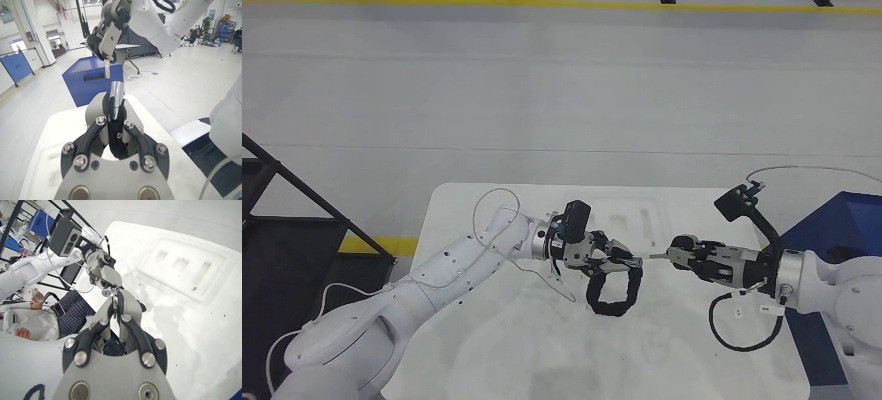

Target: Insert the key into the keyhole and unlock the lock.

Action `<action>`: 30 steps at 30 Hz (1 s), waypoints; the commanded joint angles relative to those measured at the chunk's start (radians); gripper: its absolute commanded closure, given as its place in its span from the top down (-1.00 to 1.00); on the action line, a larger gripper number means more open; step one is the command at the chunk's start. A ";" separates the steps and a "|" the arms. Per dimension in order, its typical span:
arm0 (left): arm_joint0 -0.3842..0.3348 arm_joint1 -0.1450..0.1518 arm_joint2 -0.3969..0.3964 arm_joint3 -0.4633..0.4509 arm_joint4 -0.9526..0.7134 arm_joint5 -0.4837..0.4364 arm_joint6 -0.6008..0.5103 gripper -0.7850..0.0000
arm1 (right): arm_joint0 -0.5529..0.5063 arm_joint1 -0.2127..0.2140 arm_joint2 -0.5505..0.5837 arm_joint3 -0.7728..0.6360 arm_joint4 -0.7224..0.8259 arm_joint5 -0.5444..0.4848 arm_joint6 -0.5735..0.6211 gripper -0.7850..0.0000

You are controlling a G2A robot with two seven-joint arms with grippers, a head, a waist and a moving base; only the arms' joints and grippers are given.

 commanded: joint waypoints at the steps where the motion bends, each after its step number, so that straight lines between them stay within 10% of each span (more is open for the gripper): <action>1: 0.000 0.000 0.000 0.000 0.000 0.000 0.000 -1.00 | 0.000 0.000 0.000 0.000 0.000 0.000 0.000 -1.00; 13: 0.069 -0.002 -0.032 0.000 -0.015 0.050 0.050 -1.00 | -0.041 0.006 0.008 -0.061 -0.101 0.026 -0.043 -1.00; 30: -0.009 -0.094 0.108 0.187 0.182 0.313 0.314 -1.00 | -0.055 0.015 -0.049 -0.130 -0.305 0.031 -0.063 -1.00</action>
